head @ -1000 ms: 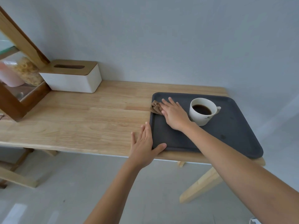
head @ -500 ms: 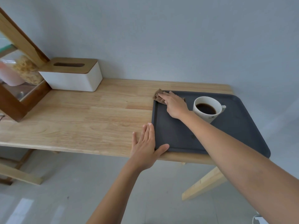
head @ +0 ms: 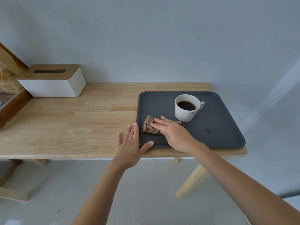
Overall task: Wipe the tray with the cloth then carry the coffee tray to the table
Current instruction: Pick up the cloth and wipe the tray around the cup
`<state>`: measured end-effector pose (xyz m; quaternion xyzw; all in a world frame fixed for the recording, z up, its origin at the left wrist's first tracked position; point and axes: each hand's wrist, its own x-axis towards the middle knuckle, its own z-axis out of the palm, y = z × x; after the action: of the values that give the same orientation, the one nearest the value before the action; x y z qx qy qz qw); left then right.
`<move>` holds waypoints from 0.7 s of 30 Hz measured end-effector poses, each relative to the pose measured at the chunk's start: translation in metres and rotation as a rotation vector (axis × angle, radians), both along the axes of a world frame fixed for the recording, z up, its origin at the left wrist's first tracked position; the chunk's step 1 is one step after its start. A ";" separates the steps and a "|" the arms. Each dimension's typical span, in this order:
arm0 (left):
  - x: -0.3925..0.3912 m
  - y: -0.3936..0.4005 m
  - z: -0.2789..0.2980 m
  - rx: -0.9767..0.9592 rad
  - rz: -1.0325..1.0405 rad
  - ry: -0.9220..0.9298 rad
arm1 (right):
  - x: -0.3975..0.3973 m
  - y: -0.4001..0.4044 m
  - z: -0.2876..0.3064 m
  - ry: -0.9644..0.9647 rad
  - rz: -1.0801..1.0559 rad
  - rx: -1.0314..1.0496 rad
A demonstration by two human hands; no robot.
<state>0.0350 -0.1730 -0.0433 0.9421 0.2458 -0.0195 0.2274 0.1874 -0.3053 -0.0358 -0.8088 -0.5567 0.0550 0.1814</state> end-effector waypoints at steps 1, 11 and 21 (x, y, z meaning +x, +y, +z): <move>0.000 0.000 0.000 0.001 -0.003 0.003 | 0.002 -0.009 0.001 0.004 0.002 -0.002; -0.001 0.003 -0.001 0.020 -0.014 0.046 | 0.045 -0.101 0.005 0.016 -0.051 -0.002; 0.001 0.004 -0.001 -0.005 0.004 0.063 | 0.086 -0.158 0.007 0.083 -0.114 -0.011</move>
<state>0.0358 -0.1690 -0.0446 0.9400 0.2545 -0.0495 0.2217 0.2738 -0.4636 -0.0292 -0.8372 -0.5016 0.0810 0.2025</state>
